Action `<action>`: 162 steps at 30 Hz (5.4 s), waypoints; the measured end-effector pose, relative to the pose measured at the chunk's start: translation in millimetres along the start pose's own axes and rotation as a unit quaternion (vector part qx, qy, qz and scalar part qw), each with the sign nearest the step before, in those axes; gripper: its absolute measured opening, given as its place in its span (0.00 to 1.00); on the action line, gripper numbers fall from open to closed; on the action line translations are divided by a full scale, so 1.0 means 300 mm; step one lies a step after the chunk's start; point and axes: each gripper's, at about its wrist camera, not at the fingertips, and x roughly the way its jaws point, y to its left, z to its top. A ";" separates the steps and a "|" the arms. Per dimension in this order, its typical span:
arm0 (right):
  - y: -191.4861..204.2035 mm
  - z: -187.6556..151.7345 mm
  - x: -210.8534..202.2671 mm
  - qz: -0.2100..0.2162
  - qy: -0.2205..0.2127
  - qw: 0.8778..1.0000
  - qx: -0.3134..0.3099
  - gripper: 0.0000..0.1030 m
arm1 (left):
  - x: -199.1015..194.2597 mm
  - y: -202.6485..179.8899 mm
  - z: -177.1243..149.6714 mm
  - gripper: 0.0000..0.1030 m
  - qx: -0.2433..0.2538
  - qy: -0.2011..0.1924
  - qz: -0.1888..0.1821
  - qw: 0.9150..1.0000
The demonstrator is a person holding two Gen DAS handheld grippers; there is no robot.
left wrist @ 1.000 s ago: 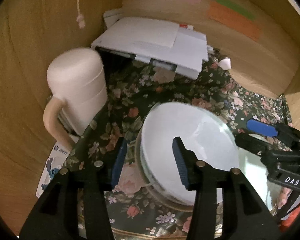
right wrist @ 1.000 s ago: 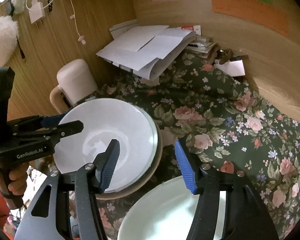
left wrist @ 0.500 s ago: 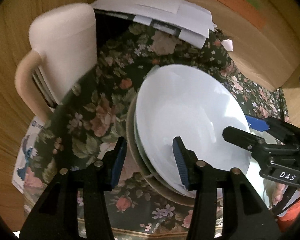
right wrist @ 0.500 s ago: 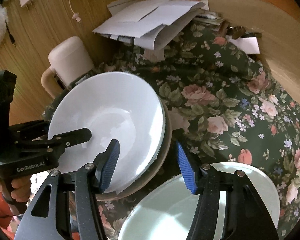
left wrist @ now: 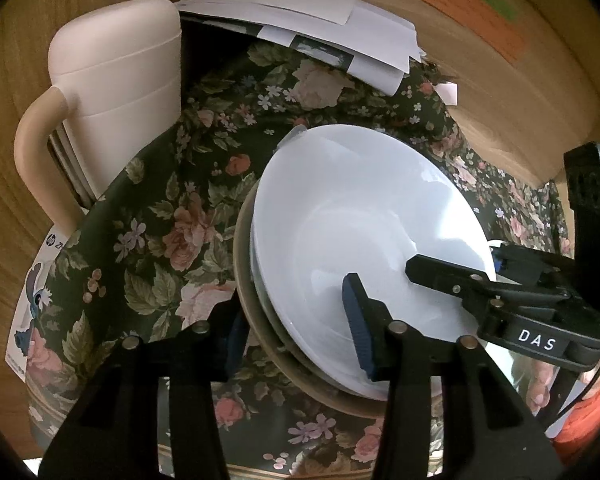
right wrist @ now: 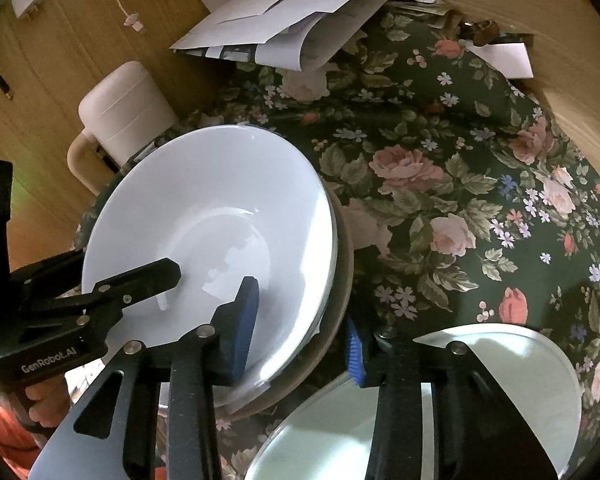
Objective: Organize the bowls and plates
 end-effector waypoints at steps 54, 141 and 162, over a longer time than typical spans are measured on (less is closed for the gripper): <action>-0.248 -0.196 -0.475 -0.066 -0.121 0.986 0.096 0.34 | -0.083 -0.463 0.006 0.43 0.086 -0.030 -0.042 0.995; 0.019 -0.462 -0.916 -0.162 -0.387 0.908 0.014 1.00 | -0.592 -0.549 -0.220 1.00 0.135 -0.342 -0.062 0.928; 0.013 -0.459 -0.914 -0.156 -0.388 0.908 0.010 1.00 | -0.594 -0.551 -0.218 1.00 0.131 -0.346 -0.060 0.927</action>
